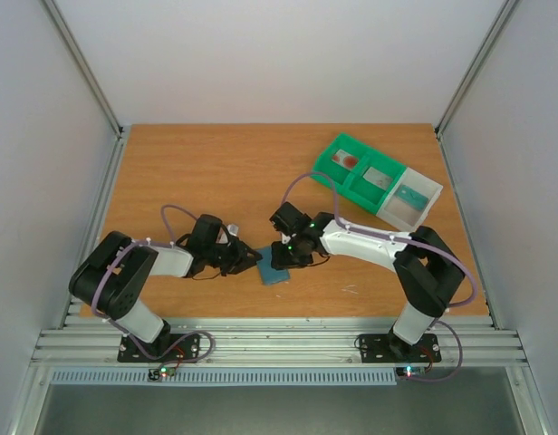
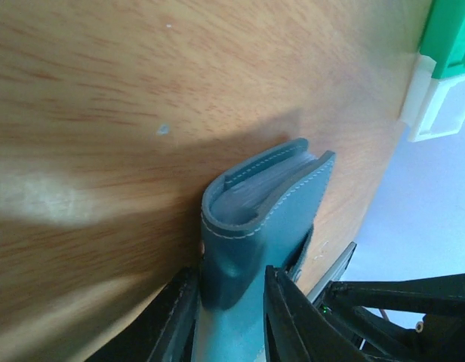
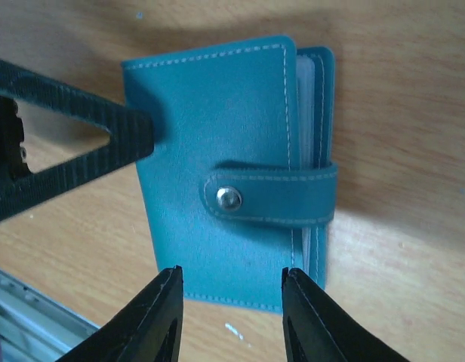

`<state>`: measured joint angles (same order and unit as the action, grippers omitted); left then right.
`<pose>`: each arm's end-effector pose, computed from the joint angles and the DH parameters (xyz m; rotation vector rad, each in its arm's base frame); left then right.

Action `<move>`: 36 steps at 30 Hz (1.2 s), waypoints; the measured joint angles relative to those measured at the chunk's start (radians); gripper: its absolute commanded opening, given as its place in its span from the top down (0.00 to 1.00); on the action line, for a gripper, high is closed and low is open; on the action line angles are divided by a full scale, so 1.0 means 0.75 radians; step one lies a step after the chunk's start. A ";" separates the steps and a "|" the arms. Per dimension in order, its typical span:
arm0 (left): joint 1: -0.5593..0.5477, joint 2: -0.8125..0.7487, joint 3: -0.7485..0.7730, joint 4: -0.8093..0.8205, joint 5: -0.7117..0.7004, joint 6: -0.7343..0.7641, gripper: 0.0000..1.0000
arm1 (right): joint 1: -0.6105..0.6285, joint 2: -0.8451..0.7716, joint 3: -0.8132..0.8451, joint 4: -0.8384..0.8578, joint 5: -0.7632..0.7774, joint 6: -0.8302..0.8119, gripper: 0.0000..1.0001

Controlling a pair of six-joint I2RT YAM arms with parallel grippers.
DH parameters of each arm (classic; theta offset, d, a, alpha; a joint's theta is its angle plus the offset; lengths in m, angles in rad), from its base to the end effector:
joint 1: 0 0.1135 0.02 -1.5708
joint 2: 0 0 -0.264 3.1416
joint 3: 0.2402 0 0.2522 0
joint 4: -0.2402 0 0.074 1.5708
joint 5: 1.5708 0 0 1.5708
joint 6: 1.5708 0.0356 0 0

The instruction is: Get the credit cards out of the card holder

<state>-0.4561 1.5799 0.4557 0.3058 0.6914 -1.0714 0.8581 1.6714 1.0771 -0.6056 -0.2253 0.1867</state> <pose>0.2159 -0.1312 0.1084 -0.4507 2.6845 -1.4373 0.2048 0.2492 0.1874 -1.0067 2.6999 0.5521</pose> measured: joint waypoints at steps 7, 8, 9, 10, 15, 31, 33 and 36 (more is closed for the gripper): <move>0.000 0.073 -0.015 0.100 0.022 -0.027 0.76 | 0.001 0.123 0.095 0.031 0.002 -0.001 0.65; 0.000 0.081 -0.016 0.116 0.027 -0.031 0.77 | 0.001 0.135 0.106 0.030 0.005 -0.002 0.65; 0.000 0.089 -0.017 0.132 0.031 -0.035 0.79 | 0.001 0.147 0.115 0.030 0.007 -0.002 0.65; 0.000 0.095 -0.017 0.144 0.034 -0.040 0.80 | 0.001 0.160 0.126 0.030 0.011 -0.005 0.65; 0.001 0.117 -0.018 0.169 0.039 -0.052 0.94 | 0.001 0.212 0.149 0.030 0.027 -0.007 0.66; 0.001 0.120 -0.027 0.228 0.049 -0.083 1.00 | 0.015 0.221 0.158 0.013 0.150 -0.051 0.74; 0.000 0.113 -0.027 0.228 0.049 -0.088 0.99 | 0.025 0.221 0.159 0.008 0.191 -0.057 0.74; 0.000 0.099 -0.030 0.228 0.049 -0.093 1.00 | 0.038 0.221 0.162 -0.004 0.257 -0.069 0.76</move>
<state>-0.4561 1.6539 0.4335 0.4767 0.7280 -1.1412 0.8864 1.8374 1.1988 -0.6086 -0.0322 0.1352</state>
